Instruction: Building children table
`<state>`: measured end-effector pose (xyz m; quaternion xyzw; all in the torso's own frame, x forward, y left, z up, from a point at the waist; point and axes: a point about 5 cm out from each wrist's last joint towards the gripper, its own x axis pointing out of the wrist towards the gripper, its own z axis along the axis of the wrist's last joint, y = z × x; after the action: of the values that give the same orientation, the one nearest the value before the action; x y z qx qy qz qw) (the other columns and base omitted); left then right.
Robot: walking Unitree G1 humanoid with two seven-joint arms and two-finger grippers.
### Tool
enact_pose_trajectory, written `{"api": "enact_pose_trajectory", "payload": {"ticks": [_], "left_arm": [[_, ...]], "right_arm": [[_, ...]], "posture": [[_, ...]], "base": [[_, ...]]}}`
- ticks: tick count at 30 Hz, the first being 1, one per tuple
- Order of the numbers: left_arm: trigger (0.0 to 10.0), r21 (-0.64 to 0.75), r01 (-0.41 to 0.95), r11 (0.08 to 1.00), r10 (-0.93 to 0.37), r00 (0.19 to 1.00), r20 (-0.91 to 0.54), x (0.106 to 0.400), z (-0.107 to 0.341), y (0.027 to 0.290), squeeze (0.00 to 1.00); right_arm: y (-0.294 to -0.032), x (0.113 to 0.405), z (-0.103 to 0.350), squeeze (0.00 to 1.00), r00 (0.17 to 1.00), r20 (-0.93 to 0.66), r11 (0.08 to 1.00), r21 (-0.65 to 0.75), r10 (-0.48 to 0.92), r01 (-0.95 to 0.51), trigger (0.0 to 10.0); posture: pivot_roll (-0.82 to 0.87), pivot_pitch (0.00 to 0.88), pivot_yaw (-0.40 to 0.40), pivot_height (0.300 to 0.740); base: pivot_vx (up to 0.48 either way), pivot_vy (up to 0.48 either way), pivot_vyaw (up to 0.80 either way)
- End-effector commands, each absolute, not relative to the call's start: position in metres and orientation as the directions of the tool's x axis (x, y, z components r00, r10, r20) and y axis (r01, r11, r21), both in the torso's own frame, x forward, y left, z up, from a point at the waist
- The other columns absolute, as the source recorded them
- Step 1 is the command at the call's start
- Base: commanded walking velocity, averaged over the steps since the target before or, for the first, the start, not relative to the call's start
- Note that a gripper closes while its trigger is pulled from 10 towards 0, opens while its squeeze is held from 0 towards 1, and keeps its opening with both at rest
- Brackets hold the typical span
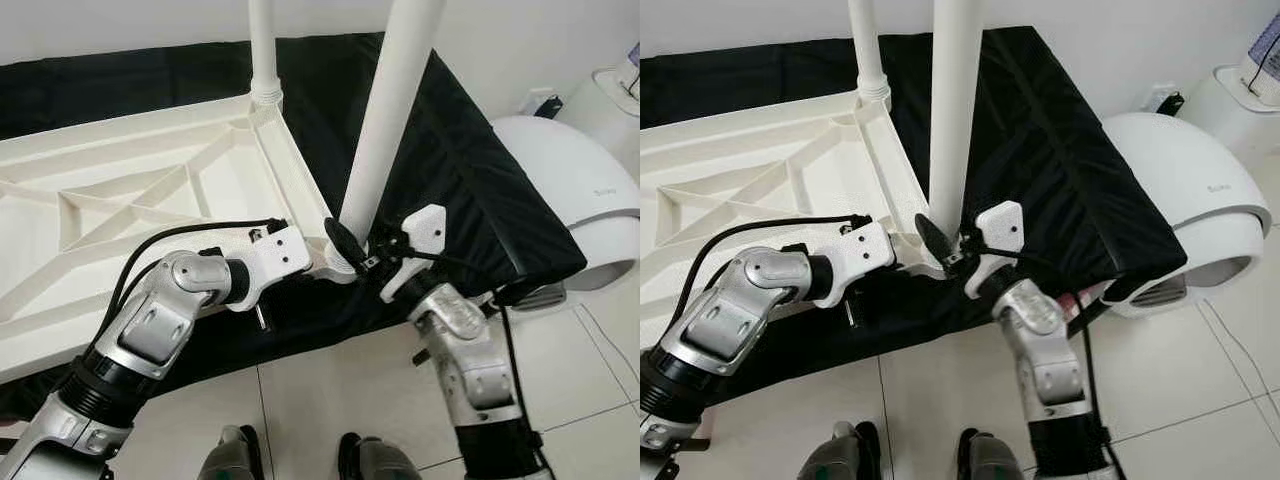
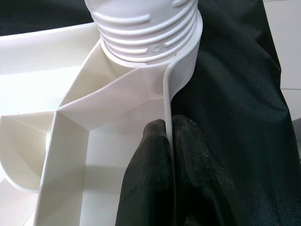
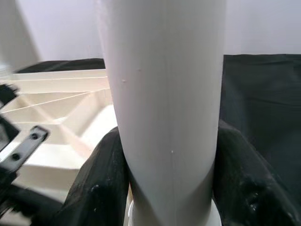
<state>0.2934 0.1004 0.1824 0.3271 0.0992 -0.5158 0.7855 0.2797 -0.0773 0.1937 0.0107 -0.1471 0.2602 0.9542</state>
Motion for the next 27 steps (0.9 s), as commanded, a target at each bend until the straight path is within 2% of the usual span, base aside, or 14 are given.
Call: {"api": "enact_pose_trajectory", "payload": {"ticks": [1, 7, 14, 15, 16, 17, 18, 19, 27], "left_arm": [[10.0, 0.352, 0.906, 0.236, -0.726, 0.405, -0.555, 0.286, 0.160, 0.097, 0.00], [10.0, 0.350, 0.907, 0.232, -0.728, 0.401, -0.556, 0.285, 0.159, 0.096, 0.00], [10.0, 0.351, 0.908, 0.231, -0.727, 0.401, -0.558, 0.285, 0.159, 0.096, 0.00], [10.0, 0.351, 0.908, 0.230, -0.727, 0.400, -0.558, 0.284, 0.158, 0.096, 0.00], [10.0, 0.351, 0.908, 0.230, -0.727, 0.400, -0.558, 0.284, 0.158, 0.096, 0.00], [10.0, 0.351, 0.908, 0.229, -0.727, 0.399, -0.558, 0.284, 0.158, 0.096, 0.00], [10.0, 0.351, 0.909, 0.227, -0.728, 0.397, -0.558, 0.284, 0.158, 0.095, 0.00], [10.0, 0.351, 0.909, 0.225, -0.729, 0.396, -0.558, 0.284, 0.158, 0.095, 0.00], [10.0, 0.351, 0.910, 0.222, -0.731, 0.393, -0.558, 0.284, 0.158, 0.094, 0.00]], "right_arm": [[-0.066, 0.278, 0.185, 0.00, 0.846, 0.234, 0.873, -0.025, 0.480, -0.488, 0.0], [-0.057, 0.274, 0.181, 0.00, 0.891, 0.195, 0.908, 0.006, 0.410, -0.419, 0.0], [-0.057, 0.273, 0.180, 0.00, 0.897, 0.191, 0.912, 0.015, 0.399, -0.409, 0.0], [-0.057, 0.273, 0.180, 0.00, 0.900, 0.185, 0.914, 0.022, 0.395, -0.406, 1.5], [-0.057, 0.273, 0.180, 0.00, 0.900, 0.185, 0.914, 0.022, 0.395, -0.406, 1.5], [-0.057, 0.273, 0.180, 0.00, 0.902, 0.180, 0.914, 0.030, 0.392, -0.404, 10.0], [-0.056, 0.273, 0.179, 0.25, 0.904, 0.175, 0.916, 0.031, 0.390, -0.401, 10.0], [-0.057, 0.273, 0.179, 1.00, 0.902, 0.174, 0.913, 0.032, 0.395, -0.406, 10.0], [-0.067, 0.278, 0.186, 1.00, 0.874, 0.203, 0.893, -0.003, 0.441, -0.450, 10.0]], "posture": [[0.00, 0.217, -0.038, 0.740], [0.00, 0.212, -0.041, 0.740], [0.00, 0.206, -0.041, 0.740], [0.00, 0.205, -0.042, 0.740], [0.00, 0.205, -0.042, 0.740], [0.00, 0.201, -0.043, 0.740], [0.00, 0.201, -0.043, 0.740], [-0.01, 0.199, -0.042, 0.740], [-0.01, 0.199, -0.045, 0.740]], "base": [[0.000, 0.000, 0.00], [0.000, 0.000, 0.00], [0.000, 0.000, 0.00], [0.000, 0.000, 0.00], [0.000, 0.000, 0.00], [0.000, 0.000, 0.00], [0.000, 0.000, 0.00], [0.000, 0.000, 0.00], [0.000, 0.000, 0.00]]}}
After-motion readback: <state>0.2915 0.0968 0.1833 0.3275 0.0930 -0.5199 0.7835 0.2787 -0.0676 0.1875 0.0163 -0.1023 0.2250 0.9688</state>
